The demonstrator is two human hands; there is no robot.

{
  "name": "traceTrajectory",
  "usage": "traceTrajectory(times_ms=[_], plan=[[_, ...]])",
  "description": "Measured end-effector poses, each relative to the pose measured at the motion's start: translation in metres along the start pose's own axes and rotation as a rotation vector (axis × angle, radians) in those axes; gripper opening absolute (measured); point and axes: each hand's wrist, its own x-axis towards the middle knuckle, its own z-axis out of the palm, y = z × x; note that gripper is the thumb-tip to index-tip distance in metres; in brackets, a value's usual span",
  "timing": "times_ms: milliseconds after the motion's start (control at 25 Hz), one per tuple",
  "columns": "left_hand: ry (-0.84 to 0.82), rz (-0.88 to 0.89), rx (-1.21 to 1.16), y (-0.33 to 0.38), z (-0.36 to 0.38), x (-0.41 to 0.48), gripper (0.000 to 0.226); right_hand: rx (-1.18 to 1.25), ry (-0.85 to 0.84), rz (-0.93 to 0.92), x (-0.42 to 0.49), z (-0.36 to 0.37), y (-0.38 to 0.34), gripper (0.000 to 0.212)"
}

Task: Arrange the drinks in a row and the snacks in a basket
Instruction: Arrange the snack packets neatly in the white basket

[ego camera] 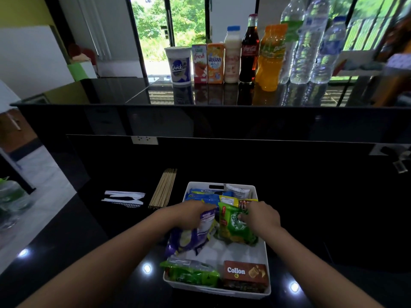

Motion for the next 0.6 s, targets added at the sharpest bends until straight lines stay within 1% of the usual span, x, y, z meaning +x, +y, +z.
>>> traceTrajectory(times_ms=[120,240,320,480,520,600], plan=[[-0.005,-0.021,0.007,-0.005,-0.001,0.013,0.068,-0.043,-0.015,0.002,0.000,-0.002,-0.006,0.025],[-0.045,-0.145,0.106,-0.011,0.006,0.023,0.058,-0.041,-0.046,-0.019,-0.007,0.010,-0.007,0.022],[-0.058,-0.195,0.100,-0.018,0.012,0.025,0.049,-0.035,-0.067,-0.029,-0.010,0.017,-0.003,0.025],[-0.007,-0.235,0.045,-0.029,0.020,0.025,0.043,-0.026,-0.028,0.018,0.001,0.002,0.003,0.043],[0.022,-0.261,0.051,-0.029,0.026,0.025,0.041,-0.039,-0.008,0.021,0.003,-0.004,0.003,0.043],[0.105,-0.321,0.051,-0.025,0.038,0.026,0.037,-0.065,0.018,0.009,0.004,-0.012,0.000,0.033]])
